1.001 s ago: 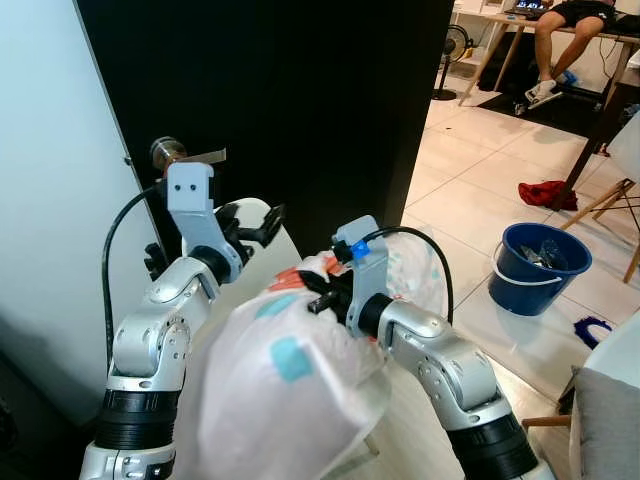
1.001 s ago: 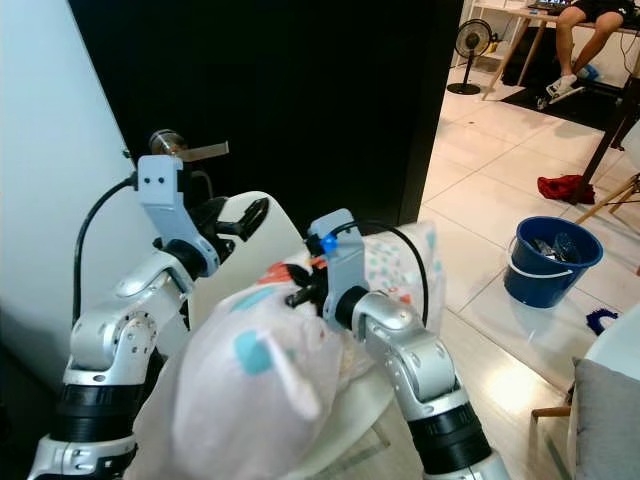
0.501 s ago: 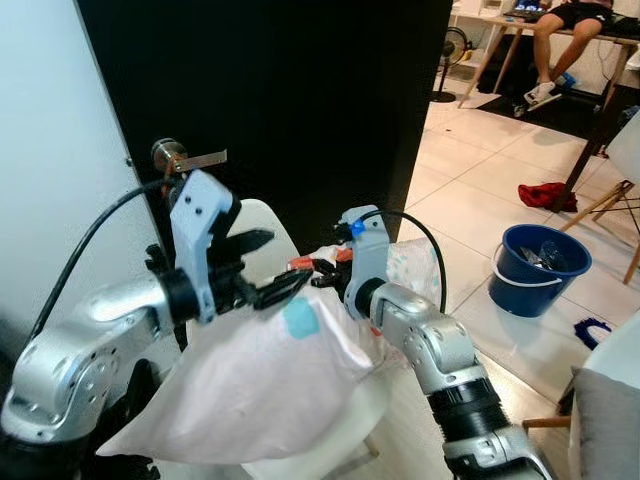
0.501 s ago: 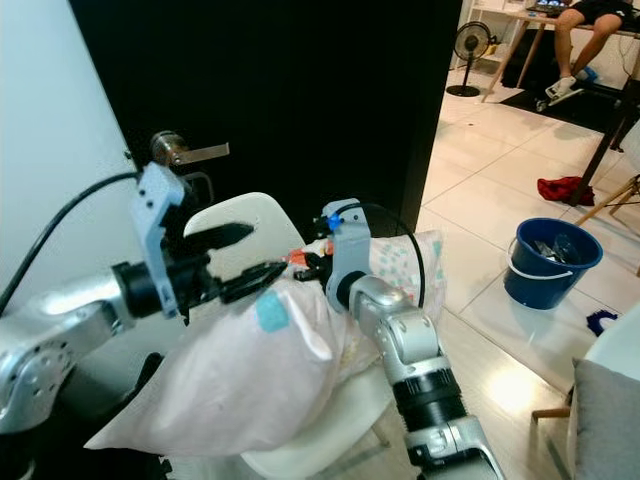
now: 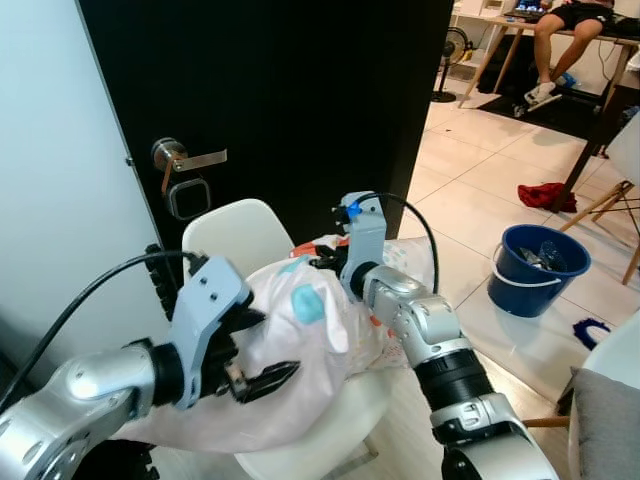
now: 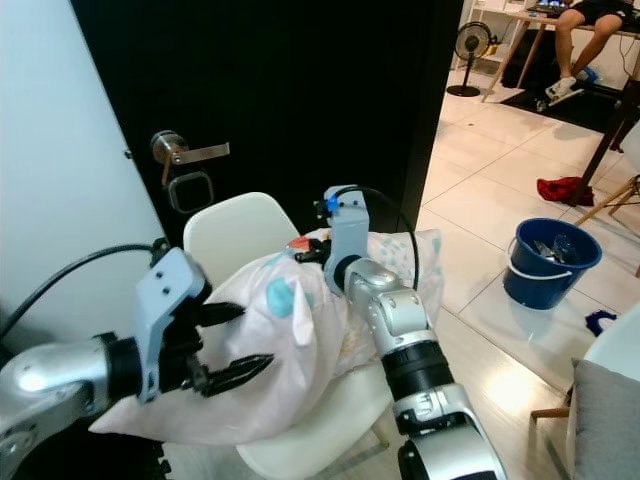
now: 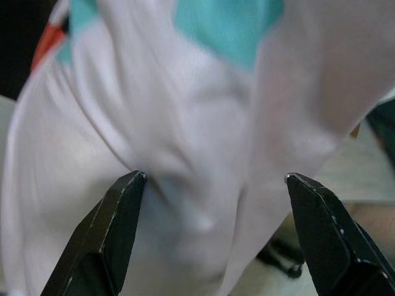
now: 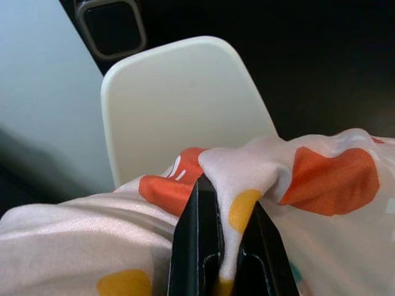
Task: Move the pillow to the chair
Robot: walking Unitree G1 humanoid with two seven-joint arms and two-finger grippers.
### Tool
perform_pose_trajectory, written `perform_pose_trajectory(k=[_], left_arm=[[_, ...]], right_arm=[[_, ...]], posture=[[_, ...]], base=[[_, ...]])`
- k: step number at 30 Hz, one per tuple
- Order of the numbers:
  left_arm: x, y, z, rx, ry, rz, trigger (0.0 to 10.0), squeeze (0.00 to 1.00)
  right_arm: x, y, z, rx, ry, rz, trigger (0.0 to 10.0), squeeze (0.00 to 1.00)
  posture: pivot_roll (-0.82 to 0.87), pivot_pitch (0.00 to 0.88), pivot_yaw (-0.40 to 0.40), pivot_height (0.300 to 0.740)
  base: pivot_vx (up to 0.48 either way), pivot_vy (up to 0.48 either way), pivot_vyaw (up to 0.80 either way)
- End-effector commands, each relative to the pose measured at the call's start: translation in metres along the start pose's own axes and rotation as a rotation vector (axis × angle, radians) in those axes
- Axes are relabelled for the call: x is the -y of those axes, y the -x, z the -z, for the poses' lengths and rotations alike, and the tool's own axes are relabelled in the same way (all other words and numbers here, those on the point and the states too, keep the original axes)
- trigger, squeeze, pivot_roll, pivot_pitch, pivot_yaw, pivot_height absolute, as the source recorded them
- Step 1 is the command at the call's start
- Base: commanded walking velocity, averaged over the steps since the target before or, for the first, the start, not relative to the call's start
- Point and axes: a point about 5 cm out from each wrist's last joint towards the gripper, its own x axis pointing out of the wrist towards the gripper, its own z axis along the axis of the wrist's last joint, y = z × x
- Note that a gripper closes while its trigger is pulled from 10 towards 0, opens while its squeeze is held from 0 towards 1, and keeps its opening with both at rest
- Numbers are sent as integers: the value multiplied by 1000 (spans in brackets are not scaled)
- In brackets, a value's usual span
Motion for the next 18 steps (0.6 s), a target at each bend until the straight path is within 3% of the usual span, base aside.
perform_pose_trajectory(k=[1,2,4,7,8,9,15,18], left_arm=[[-4,1,5,-38,-76,-23,10000,0],[-4,1,5,-38,-76,-23,10000,0],[-18,-1,3,-22,-199,-131,10000,0],[-23,-2,1,-12,-226,-173,10000,0],[-30,-6,0,16,-303,-238,10000,0],[-32,-8,1,24,-328,-263,10000,0],[-40,-12,2,62,-368,-333,10000,0],[-41,-26,7,139,-337,-321,10000,0]], right_arm=[[1,0,-16,66,4,-1,10000,0],[1,0,-16,66,4,-1,10000,0],[-1,0,-20,75,7,-24,10000,0],[-2,0,-22,83,7,-26,10000,0],[-2,2,-25,92,1,-33,10000,0],[-2,3,-26,94,-2,-36,10000,0],[-3,6,-28,99,3,-59,10000,0],[-6,13,-34,123,22,-88,10000,0]], posture=[[55,0,-37,740],[55,0,-37,740],[52,0,-35,740],[52,0,-35,740],[42,0,-30,740],[42,0,-30,740],[32,0,-29,740],[19,0,-25,740]], base=[[0,0,0],[0,0,0],[0,0,0],[0,0,0],[0,0,0],[0,0,0],[0,0,0],[0,0,0]])
